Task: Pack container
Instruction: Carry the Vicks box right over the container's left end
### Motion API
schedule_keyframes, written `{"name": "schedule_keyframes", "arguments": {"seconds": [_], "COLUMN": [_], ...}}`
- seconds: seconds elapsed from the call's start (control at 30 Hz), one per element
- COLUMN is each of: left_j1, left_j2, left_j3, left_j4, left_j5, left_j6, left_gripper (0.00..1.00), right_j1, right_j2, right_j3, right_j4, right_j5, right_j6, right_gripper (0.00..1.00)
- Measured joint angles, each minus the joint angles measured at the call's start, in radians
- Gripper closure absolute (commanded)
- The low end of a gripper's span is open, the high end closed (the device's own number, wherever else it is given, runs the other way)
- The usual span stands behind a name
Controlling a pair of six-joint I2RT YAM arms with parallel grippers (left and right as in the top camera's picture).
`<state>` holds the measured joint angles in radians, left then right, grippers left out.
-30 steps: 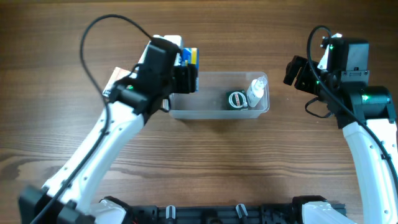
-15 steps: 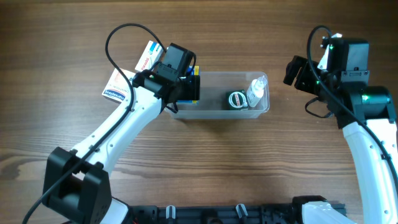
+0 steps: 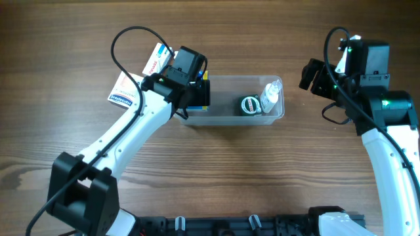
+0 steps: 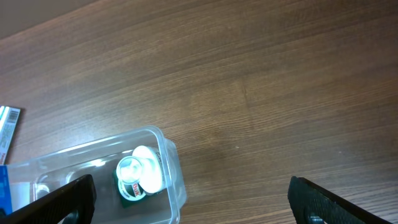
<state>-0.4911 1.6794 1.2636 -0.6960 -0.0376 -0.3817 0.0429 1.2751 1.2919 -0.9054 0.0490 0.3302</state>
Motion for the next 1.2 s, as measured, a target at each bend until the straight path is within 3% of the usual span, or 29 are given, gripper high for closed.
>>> {"name": "schedule_keyframes", "arguments": {"seconds": [0.1,0.2,0.53,0.73,0.8,0.9,0.97,1.0,1.1,1.2], "left_j1": [0.0,0.0,0.0,0.0,0.0,0.0,0.0,0.0,0.0,0.0], "left_j2": [0.019,0.033,0.041,0.033,0.015,-0.029,-0.053,-0.062,-0.066,-0.066], "left_j3": [0.0,0.0,0.0,0.0,0.0,0.0,0.0,0.0,0.001,0.001], "left_j4": [0.0,0.0,-0.001,-0.01,-0.014,-0.014,-0.01,-0.003,0.016,0.048], "left_j5": [0.0,-0.003,-0.003,-0.003,-0.003,0.005,0.014,0.021,0.032,0.035], "left_j6": [-0.004,-0.006,-0.017,-0.017,-0.017,-0.022,-0.022,-0.017,-0.021,-0.021], "left_gripper": [0.2,0.01,0.01,0.07,0.13,0.32,0.55,0.75,0.92,0.96], "right_j1": [0.0,0.0,0.0,0.0,0.0,0.0,0.0,0.0,0.0,0.0], "right_j2": [0.0,0.0,0.0,0.0,0.0,0.0,0.0,0.0,0.0,0.0], "right_j3": [0.0,0.0,0.0,0.0,0.0,0.0,0.0,0.0,0.0,0.0], "right_j4": [0.0,0.0,0.0,0.0,0.0,0.0,0.0,0.0,0.0,0.0], "right_j5": [0.0,0.0,0.0,0.0,0.0,0.0,0.0,0.0,0.0,0.0], "right_j6": [0.0,0.0,0.0,0.0,0.0,0.0,0.0,0.0,0.0,0.0], "right_gripper": [0.0,0.0,0.0,0.0,0.0,0.0,0.0,0.0,0.0,0.0]}}
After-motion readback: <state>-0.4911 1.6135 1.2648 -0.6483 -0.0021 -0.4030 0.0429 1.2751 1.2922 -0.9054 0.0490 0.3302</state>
